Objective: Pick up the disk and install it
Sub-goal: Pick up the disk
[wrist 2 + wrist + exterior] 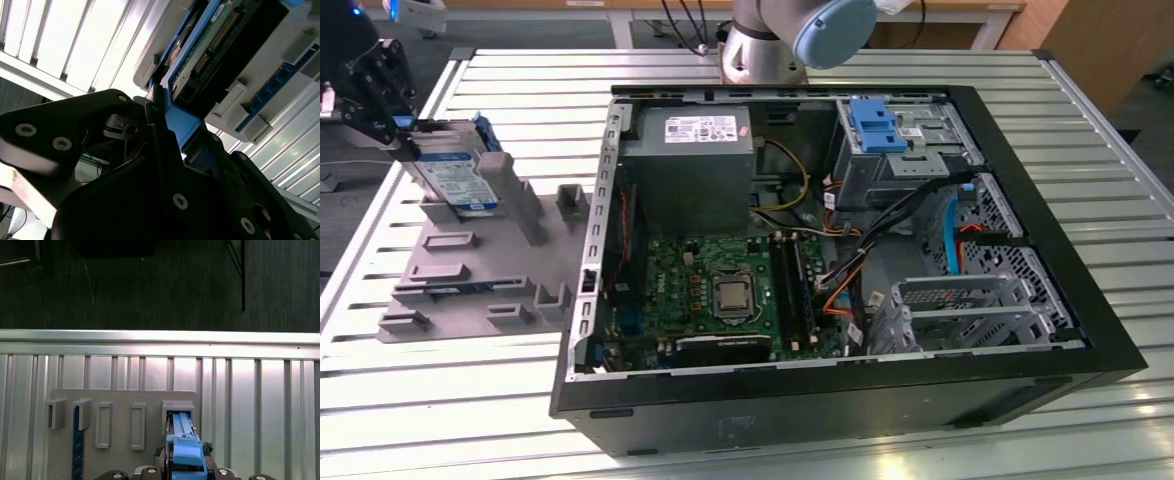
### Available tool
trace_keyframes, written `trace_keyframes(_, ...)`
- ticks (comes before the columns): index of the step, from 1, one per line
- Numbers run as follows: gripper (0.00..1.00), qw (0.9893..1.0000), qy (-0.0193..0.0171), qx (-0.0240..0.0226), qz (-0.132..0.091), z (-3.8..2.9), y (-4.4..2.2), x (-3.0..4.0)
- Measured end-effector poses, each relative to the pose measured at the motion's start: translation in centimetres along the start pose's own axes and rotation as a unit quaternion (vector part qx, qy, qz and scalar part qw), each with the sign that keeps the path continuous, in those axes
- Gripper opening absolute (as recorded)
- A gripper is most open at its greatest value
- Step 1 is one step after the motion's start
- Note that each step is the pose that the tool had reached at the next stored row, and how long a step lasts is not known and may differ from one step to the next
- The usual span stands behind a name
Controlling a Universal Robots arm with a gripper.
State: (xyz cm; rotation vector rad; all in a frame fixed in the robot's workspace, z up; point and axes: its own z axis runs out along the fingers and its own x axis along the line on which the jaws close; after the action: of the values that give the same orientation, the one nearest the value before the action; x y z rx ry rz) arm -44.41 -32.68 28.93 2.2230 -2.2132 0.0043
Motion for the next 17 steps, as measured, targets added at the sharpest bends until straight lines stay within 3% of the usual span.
trace_keyframes(17, 0.36, 1.0, 0.0001, -0.0002, 0.0, -1.51, 0.0, 0.01)
